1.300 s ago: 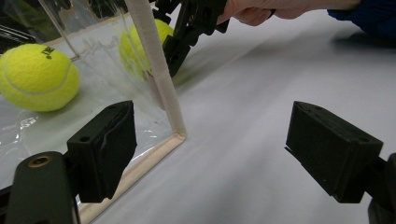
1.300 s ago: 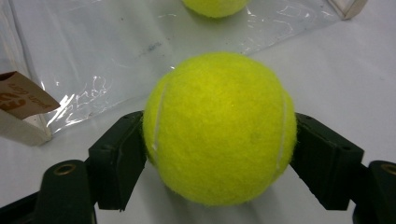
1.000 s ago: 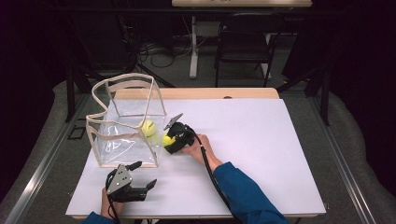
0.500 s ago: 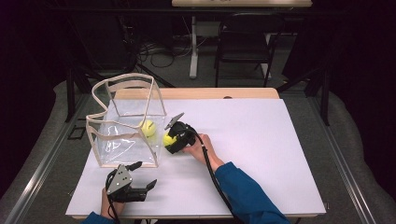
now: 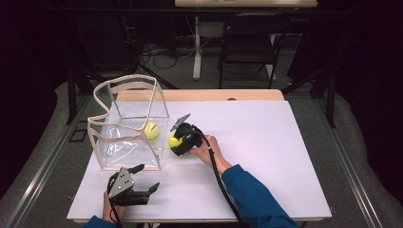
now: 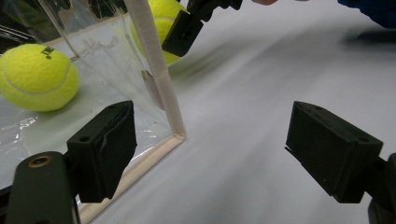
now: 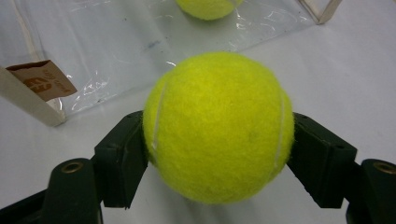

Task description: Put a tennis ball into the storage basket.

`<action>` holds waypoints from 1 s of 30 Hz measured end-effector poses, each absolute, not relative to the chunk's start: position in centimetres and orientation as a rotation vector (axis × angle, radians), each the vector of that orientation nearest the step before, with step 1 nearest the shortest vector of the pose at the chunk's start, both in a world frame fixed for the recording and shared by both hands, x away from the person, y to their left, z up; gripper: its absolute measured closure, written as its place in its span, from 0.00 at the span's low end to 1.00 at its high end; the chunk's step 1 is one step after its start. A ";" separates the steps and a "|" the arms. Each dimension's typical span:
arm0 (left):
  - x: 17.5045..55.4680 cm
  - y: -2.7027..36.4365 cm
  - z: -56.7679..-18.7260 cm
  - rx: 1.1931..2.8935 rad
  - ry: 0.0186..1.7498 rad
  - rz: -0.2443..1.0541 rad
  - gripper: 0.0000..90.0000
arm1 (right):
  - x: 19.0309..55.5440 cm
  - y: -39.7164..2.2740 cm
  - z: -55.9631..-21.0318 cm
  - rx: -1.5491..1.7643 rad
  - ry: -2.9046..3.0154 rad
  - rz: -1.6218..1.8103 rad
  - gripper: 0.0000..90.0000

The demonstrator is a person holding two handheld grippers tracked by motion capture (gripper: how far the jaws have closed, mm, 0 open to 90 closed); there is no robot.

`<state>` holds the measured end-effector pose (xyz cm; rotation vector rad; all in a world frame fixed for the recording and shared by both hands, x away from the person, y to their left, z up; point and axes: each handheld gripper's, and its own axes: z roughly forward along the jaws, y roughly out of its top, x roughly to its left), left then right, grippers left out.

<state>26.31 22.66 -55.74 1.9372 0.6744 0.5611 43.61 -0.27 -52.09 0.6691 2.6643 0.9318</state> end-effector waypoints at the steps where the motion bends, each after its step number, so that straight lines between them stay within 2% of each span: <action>1: 26.3 22.7 -55.8 1.939 0.674 0.560 0.18 | 43.6 -0.3 -52.1 0.674 2.664 0.932 0.29; 30: 26.3 22.6 -55.7 1.934 0.677 0.563 0.18 | 43.3 -2.4 -49.9 0.672 2.630 0.924 0.29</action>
